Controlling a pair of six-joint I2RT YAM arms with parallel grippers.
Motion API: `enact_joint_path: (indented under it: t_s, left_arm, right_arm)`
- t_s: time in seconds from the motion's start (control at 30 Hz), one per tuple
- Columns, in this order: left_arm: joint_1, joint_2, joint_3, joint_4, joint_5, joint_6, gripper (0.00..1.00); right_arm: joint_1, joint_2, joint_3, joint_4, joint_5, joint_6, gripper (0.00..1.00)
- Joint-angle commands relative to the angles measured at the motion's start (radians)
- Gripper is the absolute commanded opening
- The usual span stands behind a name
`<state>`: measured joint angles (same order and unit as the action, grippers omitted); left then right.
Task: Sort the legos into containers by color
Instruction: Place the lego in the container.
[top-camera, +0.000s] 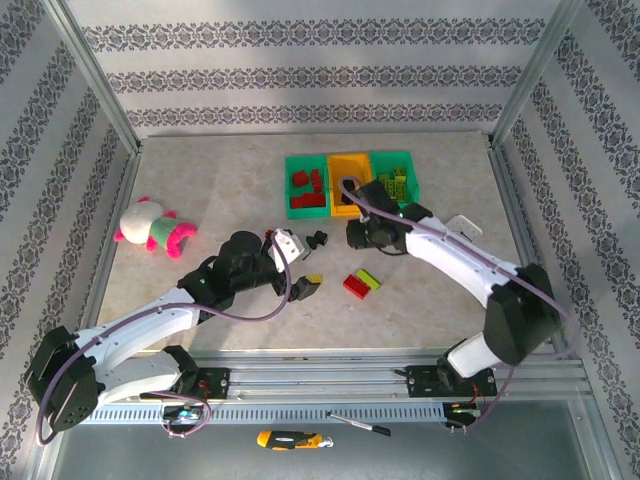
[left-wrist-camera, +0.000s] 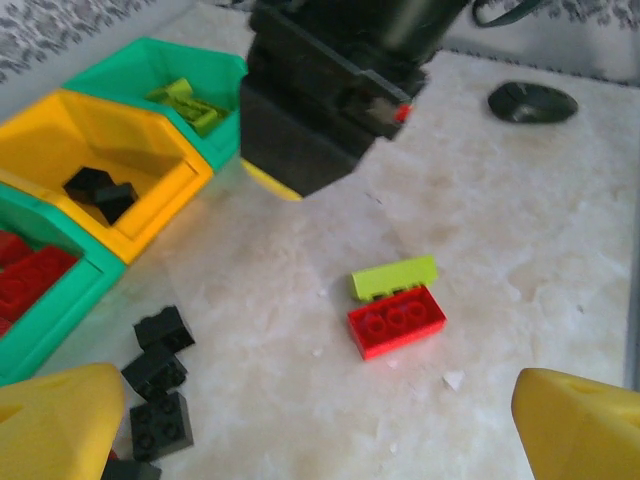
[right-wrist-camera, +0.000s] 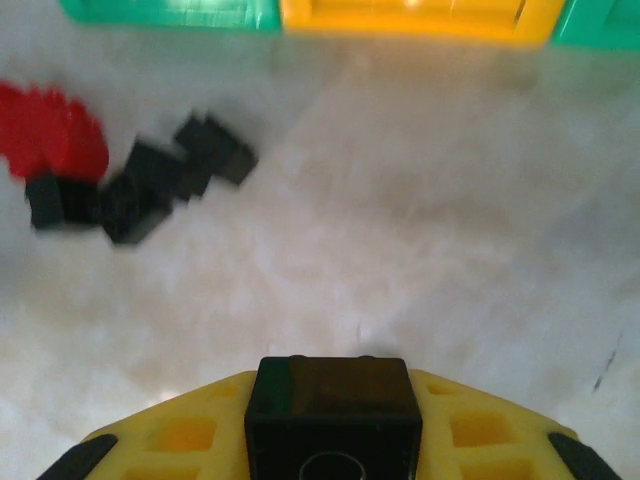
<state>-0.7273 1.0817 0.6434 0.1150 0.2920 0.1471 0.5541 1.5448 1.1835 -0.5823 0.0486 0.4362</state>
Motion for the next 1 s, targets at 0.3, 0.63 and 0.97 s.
enact_joint_path:
  t_s: [0.3,0.63,0.97]
  left_arm:
    - [-0.015,0.132,-0.010,0.234,-0.088,-0.133,0.99]
    - [-0.014,0.126,-0.033,0.230,-0.167,-0.138,0.99]
    - [0.040,0.131,0.055,-0.002,-0.297,-0.186,0.99]
  right_arm:
    - [-0.152,0.473,0.449,0.124,0.065,-0.161,0.30]
    - [-0.177,0.559,0.593,0.124,0.020,-0.202,0.56]
    - [-0.099,0.226,0.288,0.224,-0.025,-0.231,0.89]
